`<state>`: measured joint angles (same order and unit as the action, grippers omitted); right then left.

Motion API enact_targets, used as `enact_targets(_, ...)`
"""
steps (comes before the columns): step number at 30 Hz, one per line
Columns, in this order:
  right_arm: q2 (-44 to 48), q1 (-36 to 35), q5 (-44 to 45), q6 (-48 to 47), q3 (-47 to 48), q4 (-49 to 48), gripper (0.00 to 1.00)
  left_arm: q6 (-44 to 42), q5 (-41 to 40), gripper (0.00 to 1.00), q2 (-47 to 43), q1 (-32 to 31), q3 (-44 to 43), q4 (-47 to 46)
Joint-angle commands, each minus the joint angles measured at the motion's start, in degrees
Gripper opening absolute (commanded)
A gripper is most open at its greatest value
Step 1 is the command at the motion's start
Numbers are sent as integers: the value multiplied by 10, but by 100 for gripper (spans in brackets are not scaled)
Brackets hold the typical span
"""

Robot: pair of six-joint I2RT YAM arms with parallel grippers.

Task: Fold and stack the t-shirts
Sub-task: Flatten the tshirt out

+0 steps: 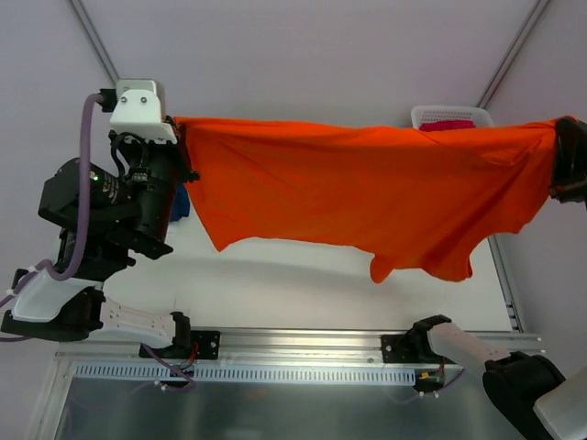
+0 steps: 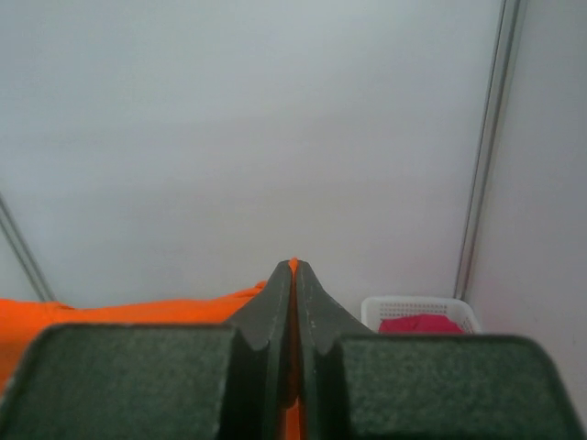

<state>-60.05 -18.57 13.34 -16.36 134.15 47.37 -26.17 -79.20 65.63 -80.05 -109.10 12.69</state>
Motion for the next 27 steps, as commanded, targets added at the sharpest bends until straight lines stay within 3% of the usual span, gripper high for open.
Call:
enact_targets(1,31,4,-22,13,1,-36,4,-61,-65,0,30,-15,-22,-3)
enact_targets(6,38,4,-10,19,-77,-52,2,-30,-56,0,17,-15,-2,-3)
enact_targets(9,28,4,5,22,-178,-105,1,8,-37,0,-20,-5,49,-4)
enact_targets(12,-4,7,19,27,-252,-147,1,52,-14,0,-60,53,104,-3)
enact_targets(16,-98,55,-38,68,-288,-182,0,106,90,0,-70,172,179,4)
enact_targets(18,-152,76,-37,77,-312,-206,0,223,167,0,-32,269,187,58)
enact_targets(19,-167,79,-29,79,-317,-213,1,287,241,0,-10,325,181,172)
enact_targets(20,-202,82,-22,77,-318,-216,1,369,393,0,31,442,190,188)
enact_targets(23,-259,83,10,65,-311,-217,1,437,532,0,130,558,252,171)
enact_targets(27,-326,83,24,52,-283,-211,0,445,524,0,244,600,244,153)
